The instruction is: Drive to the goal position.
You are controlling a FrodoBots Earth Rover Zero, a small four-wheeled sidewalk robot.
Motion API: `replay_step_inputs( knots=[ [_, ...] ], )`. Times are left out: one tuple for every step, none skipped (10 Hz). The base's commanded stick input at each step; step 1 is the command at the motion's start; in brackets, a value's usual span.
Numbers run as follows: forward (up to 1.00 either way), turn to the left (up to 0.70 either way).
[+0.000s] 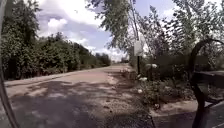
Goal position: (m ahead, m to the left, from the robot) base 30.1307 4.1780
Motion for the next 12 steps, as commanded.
replay_step_inputs(
  knots=[
    [0.05, 0.00],
    [0.05, 0.00],
    [0.05, 0.00],
    [0.05, 0.00],
    [0.05, 0.00],
    [0.05, 0.00],
    [0.05, 0.00],
    [0.05, 0.00],
    [0.04, 0.00],
    [0.05, 0.00],
    [0.05, 0.00],
    [0.05, 0.00]
  ],
)
